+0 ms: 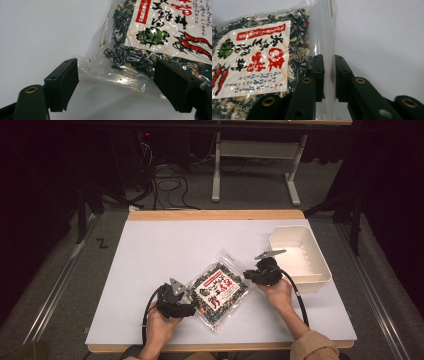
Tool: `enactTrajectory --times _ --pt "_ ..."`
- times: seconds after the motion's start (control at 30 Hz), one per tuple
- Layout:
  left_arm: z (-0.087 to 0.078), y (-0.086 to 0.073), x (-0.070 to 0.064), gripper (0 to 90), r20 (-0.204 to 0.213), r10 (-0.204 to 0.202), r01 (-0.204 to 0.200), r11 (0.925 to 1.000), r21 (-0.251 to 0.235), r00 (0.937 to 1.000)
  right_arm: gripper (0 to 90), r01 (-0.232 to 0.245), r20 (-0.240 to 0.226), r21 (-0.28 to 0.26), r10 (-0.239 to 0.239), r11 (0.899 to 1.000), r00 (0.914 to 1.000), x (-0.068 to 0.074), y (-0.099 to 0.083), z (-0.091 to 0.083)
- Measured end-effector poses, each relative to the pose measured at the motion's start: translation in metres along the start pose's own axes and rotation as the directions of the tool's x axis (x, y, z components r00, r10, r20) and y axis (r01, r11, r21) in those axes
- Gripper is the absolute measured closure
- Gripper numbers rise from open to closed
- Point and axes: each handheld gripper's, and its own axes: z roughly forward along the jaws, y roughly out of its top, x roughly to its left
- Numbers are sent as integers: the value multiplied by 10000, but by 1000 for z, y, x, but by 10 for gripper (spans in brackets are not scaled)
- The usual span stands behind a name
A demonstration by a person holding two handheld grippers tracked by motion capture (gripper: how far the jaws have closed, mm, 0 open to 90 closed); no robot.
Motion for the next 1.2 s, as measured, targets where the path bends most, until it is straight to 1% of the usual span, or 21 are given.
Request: enactTrajectory --times 0.1,0.17,0.23,0.27,0.4,0.43,0.53,0.57,0.6,0.63,0.67,0.8,0.87,0.93,1.0,1.03,1.17,1.2 --pt "1 0 0 206 -8 -22 22 10000 44 10000 888 14 -220 2 -14 10000 9998 0 0 -1" --pt "2 0 0 206 -31 -1 1 10000 54 10000 892 210 -135 11 -210 9998 9997 3 1 -1" --pt "3 0 0 205 -43 6 -6 10000 74 10000 894 283 -89 31 -283 9996 9996 4 1 -1" --pt "3 0 0 205 -55 5 -5 10000 96 10000 895 228 -112 49 -228 9997 9997 4 1 -2" --pt "4 -1 0 205 -50 -10 11 9999 164 10000 899 437 -25 17 -437 9990 9990 7 2 -4" --pt "4 -1 1 205 -55 -11 12 9998 187 10000 899 559 15 23 -559 9984 9984 8 3 -4" --pt "5 -1 1 205 -64 -28 30 9997 242 10000 900 709 61 -95 -709 9974 9975 11 5 -7" --pt "5 -2 1 205 -67 -34 36 9997 251 10000 900 642 86 -127 -641 9979 9979 12 6 -9" --pt "5 -2 1 205 -67 -43 45 9997 255 10000 900 730 60 -184 -729 9972 9973 12 7 -10" --pt "5 -2 1 205 -66 -61 63 9997 230 10000 900 847 49 -264 -846 9961 9964 12 8 -12" --pt "4 -2 1 206 -69 -63 64 9998 200 10000 900 789 24 -311 -789 9964 9969 13 8 -14" --pt "2 -2 2 212 -116 -144 144 9999 33 9998 900 942 -2 -475 -943 9944 9955 16 15 -24" --pt "0 -2 5 211 -166 -341 338 9993 -150 9993 900 1035 0 -569 -1036 9930 9946 18 21 -29" --pt "-3 -2 8 210 -59 -612 609 9974 -398 9981 900 1142 -8 -658 -1145 9913 9934 18 27 -34" --pt "-5 -2 10 209 64 -802 805 9953 -542 9968 900 1163 11 -700 -1165 9907 9932 20 33 -39" --pt "-6 -2 11 208 98 -873 877 9942 -625 9961 900 1155 29 -712 -1156 9907 9933 21 37 -42" --pt "-9 -3 14 204 118 -993 999 9914 -845 9950 900 1472 203 -712 -1461 9865 9891 26 50 -52" --pt "-10 -3 14 203 159 -1010 1020 9908 -887 9948 900 1464 250 -720 -1450 9866 9891 27 53 -55"
